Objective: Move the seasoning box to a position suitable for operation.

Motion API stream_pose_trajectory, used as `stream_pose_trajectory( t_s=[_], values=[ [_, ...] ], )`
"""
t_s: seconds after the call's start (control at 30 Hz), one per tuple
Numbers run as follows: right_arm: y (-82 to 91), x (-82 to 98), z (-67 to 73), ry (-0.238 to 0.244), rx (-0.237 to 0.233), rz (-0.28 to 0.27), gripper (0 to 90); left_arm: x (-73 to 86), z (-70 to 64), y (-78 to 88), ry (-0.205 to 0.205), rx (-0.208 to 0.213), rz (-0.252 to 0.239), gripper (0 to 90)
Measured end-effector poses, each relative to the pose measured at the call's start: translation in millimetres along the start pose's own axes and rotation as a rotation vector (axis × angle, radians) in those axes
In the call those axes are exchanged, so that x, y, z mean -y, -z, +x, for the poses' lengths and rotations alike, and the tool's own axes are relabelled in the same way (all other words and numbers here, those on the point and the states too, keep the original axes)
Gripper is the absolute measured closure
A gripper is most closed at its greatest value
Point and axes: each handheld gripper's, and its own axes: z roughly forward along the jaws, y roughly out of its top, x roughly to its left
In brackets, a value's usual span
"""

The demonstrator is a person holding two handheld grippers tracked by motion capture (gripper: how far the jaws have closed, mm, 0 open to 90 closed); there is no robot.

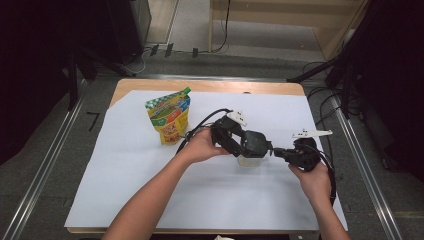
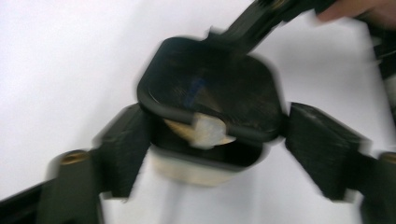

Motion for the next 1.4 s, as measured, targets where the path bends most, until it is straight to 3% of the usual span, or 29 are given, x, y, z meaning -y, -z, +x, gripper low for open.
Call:
stream_pose_trajectory(
  t_s=[0.1, 0.13, 0.3, 0.47, 0.73, 1.0, 1.17, 1.4],
  values=[
    [-0.3, -0.1, 0.9, 0.009, 0.002, -0.002, 90.0, -5.6, -5.7, 0.4, -0.022, -0.006, 0.037, 46.1],
    [-0.3, -0.1, 0.7, 0.007, 0.001, -0.001, 90.0, -7.1, -6.4, 0.7, -0.016, 0.005, 0.042, 46.1],
    [-0.5, 0.1, 0.3, 0.007, -0.001, -0.001, 90.0, -20.6, -11.3, 2.1, 0.031, 0.047, 0.057, 62.6],
    [-0.4, 0.3, -0.2, 0.007, -0.007, -0.002, 90.0, -36.2, -16.4, -2.0, 0.029, 0.083, 0.071, 70.8],
    [-0.5, 1.2, -0.3, 0.002, -0.009, -0.008, 90.0, -45.8, -13.2, -14.8, 0.062, 0.129, 0.056, 71.3],
    [-0.5, 1.8, -0.5, 0.002, -0.007, -0.010, 90.0, -59.3, -13.6, -30.1, 0.040, 0.140, 0.087, 71.0],
    [0.8, 1.8, -0.5, 0.004, -0.015, -0.012, 90.0, -56.2, -12.6, -25.8, 0.059, 0.151, 0.081, 69.5],
    [13.4, 6.2, 7.6, 0.012, -0.032, -0.016, 88.8, -45.5, -13.3, -4.8, 0.099, 0.139, 0.062, 62.5]
  ],
)
